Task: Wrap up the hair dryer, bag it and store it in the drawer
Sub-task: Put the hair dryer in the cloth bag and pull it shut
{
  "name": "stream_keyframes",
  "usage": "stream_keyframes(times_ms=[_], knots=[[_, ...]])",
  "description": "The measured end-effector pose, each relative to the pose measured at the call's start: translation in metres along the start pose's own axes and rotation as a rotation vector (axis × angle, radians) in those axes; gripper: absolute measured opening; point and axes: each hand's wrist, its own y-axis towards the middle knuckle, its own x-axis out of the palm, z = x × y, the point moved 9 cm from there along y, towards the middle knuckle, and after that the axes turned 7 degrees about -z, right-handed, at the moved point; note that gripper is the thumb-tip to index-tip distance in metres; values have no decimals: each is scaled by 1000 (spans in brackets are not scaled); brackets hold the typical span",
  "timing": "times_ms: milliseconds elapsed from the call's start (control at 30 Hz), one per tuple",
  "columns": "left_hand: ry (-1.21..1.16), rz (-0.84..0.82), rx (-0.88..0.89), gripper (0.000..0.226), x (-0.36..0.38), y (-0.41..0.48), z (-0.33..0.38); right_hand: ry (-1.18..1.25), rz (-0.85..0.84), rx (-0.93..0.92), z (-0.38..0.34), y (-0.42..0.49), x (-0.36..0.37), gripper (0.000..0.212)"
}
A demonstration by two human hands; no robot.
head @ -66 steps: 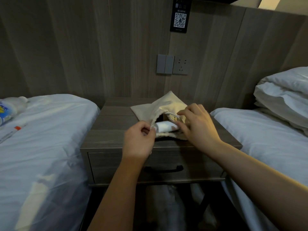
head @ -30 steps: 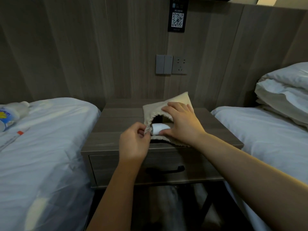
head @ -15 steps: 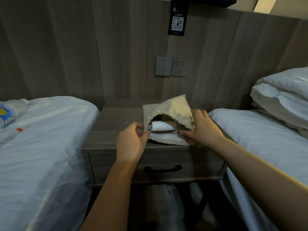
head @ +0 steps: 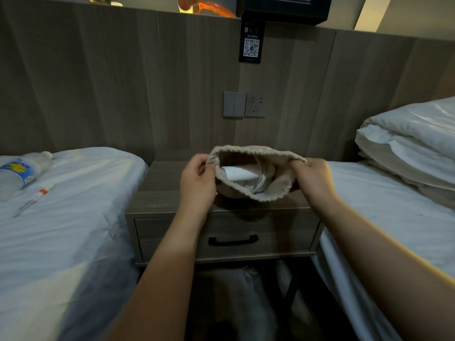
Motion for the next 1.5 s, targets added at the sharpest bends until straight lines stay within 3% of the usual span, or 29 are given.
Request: stream_keyframes(times_ms=[200, 400, 533, 667, 767, 867, 933, 1000, 1067, 1133, 1233, 1367, 1433, 1500], knots=[[-180, -129, 27, 28, 11, -20, 36, 212, -3, -88, -41, -32, -23, 40], [-364, -153, -30, 31, 13, -37, 49, 381, -23, -121, -70, -55, -40, 41], [-176, -46, -142, 32, 5, -46, 25, 136, 19, -22, -43, -47, -38, 41], [16, -105, -299, 27, 14, -57, -26, -72, 36, 135, 31, -53, -35, 46], [140, -125, -351, 19, 14, -68, -59, -351, 56, 102, 64, -63, -36, 48], [226, -170, -414, 18, 12, -78, -92, -604, 0, 54, 82, -67, -29, 35], [386, -219, -419, 17, 12, -81, -104, -664, -41, 26, 94, -65, -25, 26], [588, -251, -424, 19, 12, -81, -114, -692, -59, -6, 107, -60, -21, 32], [660, -236, -443, 26, 10, -81, -127, -694, -62, -6, 118, -57, -20, 29], [582, -227, -455, 34, 11, -80, -137, -610, -104, 18, 132, -54, -16, 30], [335, -222, -474, 35, 14, -78, -143, -207, -219, 138, 156, -51, -3, 38], [64, -250, -523, 29, 18, -77, -153, 203, -423, 313, 172, -58, 26, 27], [20, -241, -546, 26, 15, -74, -157, 33, -436, 298, 171, -56, 22, 21], [11, -224, -555, 26, 10, -72, -160, -359, -374, 200, 169, -47, 8, 22]])
